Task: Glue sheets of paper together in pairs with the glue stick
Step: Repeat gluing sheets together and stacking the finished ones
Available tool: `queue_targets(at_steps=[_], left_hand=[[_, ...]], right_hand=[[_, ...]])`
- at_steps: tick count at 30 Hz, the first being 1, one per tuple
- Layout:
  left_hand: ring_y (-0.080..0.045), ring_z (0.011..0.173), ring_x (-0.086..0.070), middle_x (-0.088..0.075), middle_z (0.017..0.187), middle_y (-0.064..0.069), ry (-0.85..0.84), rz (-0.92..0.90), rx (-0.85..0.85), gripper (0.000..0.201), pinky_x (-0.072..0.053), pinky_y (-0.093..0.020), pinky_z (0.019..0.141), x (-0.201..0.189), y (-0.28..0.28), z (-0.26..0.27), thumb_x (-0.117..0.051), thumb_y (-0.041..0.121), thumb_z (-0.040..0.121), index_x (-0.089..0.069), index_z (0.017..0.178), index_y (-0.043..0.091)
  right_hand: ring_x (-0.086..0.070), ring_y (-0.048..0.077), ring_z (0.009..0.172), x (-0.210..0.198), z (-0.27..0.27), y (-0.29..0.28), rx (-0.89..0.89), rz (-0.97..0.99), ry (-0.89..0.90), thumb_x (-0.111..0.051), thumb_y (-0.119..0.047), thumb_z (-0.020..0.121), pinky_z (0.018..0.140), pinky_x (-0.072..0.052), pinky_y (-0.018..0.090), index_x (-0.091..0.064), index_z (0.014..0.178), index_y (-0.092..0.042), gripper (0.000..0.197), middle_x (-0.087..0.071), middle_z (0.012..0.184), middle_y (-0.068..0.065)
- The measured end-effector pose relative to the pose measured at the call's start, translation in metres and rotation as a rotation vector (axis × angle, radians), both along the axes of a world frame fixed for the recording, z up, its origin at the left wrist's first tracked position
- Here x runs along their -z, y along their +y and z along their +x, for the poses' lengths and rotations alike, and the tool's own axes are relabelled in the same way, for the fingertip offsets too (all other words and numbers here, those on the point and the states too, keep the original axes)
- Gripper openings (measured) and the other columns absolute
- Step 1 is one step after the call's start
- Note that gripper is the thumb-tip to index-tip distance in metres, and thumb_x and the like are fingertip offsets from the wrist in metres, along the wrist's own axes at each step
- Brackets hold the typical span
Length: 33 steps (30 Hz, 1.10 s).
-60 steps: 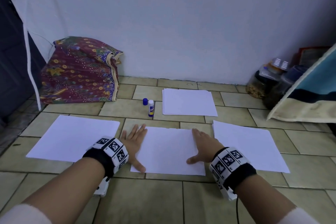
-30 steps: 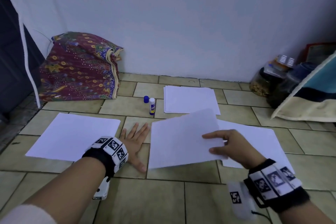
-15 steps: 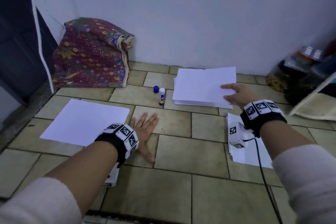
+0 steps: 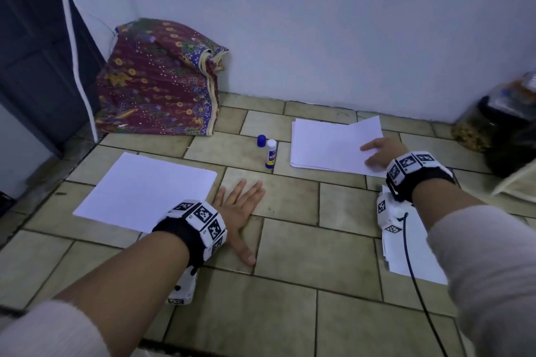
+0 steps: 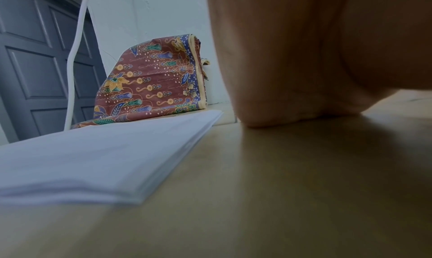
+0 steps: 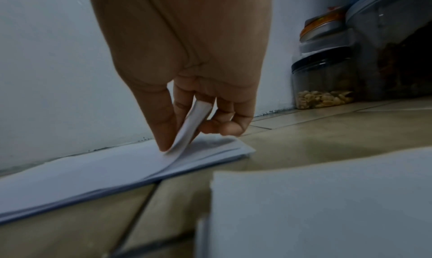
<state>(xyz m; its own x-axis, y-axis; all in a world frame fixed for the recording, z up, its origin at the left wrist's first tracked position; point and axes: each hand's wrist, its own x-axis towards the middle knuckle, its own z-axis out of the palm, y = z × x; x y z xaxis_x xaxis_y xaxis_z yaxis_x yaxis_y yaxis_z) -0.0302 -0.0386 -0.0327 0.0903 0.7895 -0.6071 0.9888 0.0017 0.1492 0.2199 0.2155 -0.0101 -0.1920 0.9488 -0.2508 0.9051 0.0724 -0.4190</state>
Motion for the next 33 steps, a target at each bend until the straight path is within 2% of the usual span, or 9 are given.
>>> queue_targets(at_steps=[6, 10, 13, 16, 17, 20, 24, 27, 33], left_hand=[[-0.019, 0.135, 0.040, 0.042, 0.147, 0.011, -0.011, -0.001, -0.001, 0.142, 0.021, -0.049, 0.112, 0.001, 0.000, -0.001, -0.077, 0.065, 0.063, 0.031, 0.145, 0.023], [-0.019, 0.136, 0.040, 0.041, 0.148, 0.011, -0.019, 0.007, -0.010, 0.141, 0.020, -0.049, 0.112, 0.002, 0.001, -0.001, -0.077, 0.063, 0.063, 0.029, 0.146, 0.022], [-0.018, 0.136, 0.040, 0.040, 0.149, 0.011, -0.005, 0.017, -0.010, 0.141, 0.020, -0.049, 0.112, 0.002, 0.000, 0.000, -0.077, 0.063, 0.062, 0.028, 0.147, 0.021], [-0.020, 0.137, 0.038, 0.040, 0.149, 0.009, 0.026, 0.021, -0.006, 0.141, 0.017, -0.051, 0.114, 0.002, 0.000, 0.002, -0.077, 0.064, 0.063, 0.028, 0.147, 0.020], [-0.021, 0.137, 0.038, 0.039, 0.150, 0.009, 0.033, 0.018, -0.003, 0.141, 0.016, -0.052, 0.115, 0.002, 0.000, 0.003, -0.076, 0.065, 0.063, 0.028, 0.147, 0.020], [-0.021, 0.138, 0.037, 0.040, 0.150, 0.007, 0.045, 0.024, 0.003, 0.141, 0.015, -0.052, 0.115, 0.003, -0.001, 0.003, -0.075, 0.066, 0.063, 0.029, 0.146, 0.020], [-0.023, 0.138, 0.036, 0.039, 0.150, 0.006, 0.058, 0.032, 0.000, 0.140, 0.014, -0.053, 0.115, 0.003, -0.001, 0.003, -0.074, 0.067, 0.064, 0.030, 0.146, 0.019], [-0.024, 0.140, 0.034, 0.039, 0.151, 0.005, 0.097, 0.039, 0.003, 0.141, 0.012, -0.054, 0.116, 0.003, -0.001, 0.006, -0.073, 0.068, 0.064, 0.030, 0.146, 0.018], [-0.024, 0.142, 0.030, 0.035, 0.153, 0.004, 0.131, 0.044, -0.014, 0.138, 0.008, -0.052, 0.117, 0.001, 0.000, 0.010, -0.074, 0.065, 0.065, 0.026, 0.147, 0.019]], right_hand=[[-0.058, 0.023, 0.094, -0.002, -0.004, -0.002, 0.023, -0.005, -0.099, -0.070, -0.006, 0.078, 0.076, -0.044, 0.025, -0.068, 0.092, -0.030, 0.028, -0.054, 0.130, 0.006], [-0.039, 0.027, 0.132, -0.021, -0.008, -0.010, -0.074, 0.006, -0.329, -0.064, -0.036, 0.087, 0.108, -0.027, 0.034, -0.059, 0.123, -0.033, 0.037, -0.040, 0.146, 0.002], [-0.035, 0.024, 0.136, -0.047, -0.004, -0.027, -0.114, -0.051, -0.226, -0.052, -0.040, 0.095, 0.112, -0.028, 0.037, -0.046, 0.139, -0.018, 0.049, -0.036, 0.151, 0.003], [-0.033, 0.021, 0.136, -0.074, 0.011, -0.064, -0.053, -0.247, 0.121, -0.055, -0.047, 0.090, 0.108, -0.034, 0.040, -0.040, 0.143, -0.019, 0.062, -0.032, 0.152, -0.003], [-0.031, 0.020, 0.138, -0.078, 0.018, -0.079, -0.069, -0.272, 0.138, -0.058, -0.050, 0.087, 0.109, -0.031, 0.039, -0.038, 0.144, -0.020, 0.068, -0.030, 0.153, -0.005], [-0.014, 0.023, 0.145, -0.067, 0.037, -0.124, -0.221, -0.301, -0.225, -0.062, -0.061, 0.078, 0.114, -0.017, 0.038, -0.013, 0.152, -0.016, 0.100, -0.011, 0.159, 0.003], [0.025, 0.039, 0.140, -0.027, 0.051, -0.159, -0.222, -0.349, -0.520, -0.063, -0.077, 0.061, 0.115, -0.010, 0.056, 0.025, 0.145, -0.007, 0.140, 0.035, 0.150, 0.012], [0.025, 0.042, 0.139, -0.005, 0.053, -0.168, -0.186, -0.323, -0.563, -0.062, -0.080, 0.058, 0.114, -0.009, 0.059, 0.029, 0.143, -0.006, 0.145, 0.035, 0.150, 0.014], [0.027, 0.042, 0.138, 0.032, 0.051, -0.171, -0.263, -0.172, -0.740, -0.058, -0.086, 0.053, 0.113, 0.007, 0.060, 0.025, 0.141, 0.006, 0.152, 0.027, 0.151, 0.025]])
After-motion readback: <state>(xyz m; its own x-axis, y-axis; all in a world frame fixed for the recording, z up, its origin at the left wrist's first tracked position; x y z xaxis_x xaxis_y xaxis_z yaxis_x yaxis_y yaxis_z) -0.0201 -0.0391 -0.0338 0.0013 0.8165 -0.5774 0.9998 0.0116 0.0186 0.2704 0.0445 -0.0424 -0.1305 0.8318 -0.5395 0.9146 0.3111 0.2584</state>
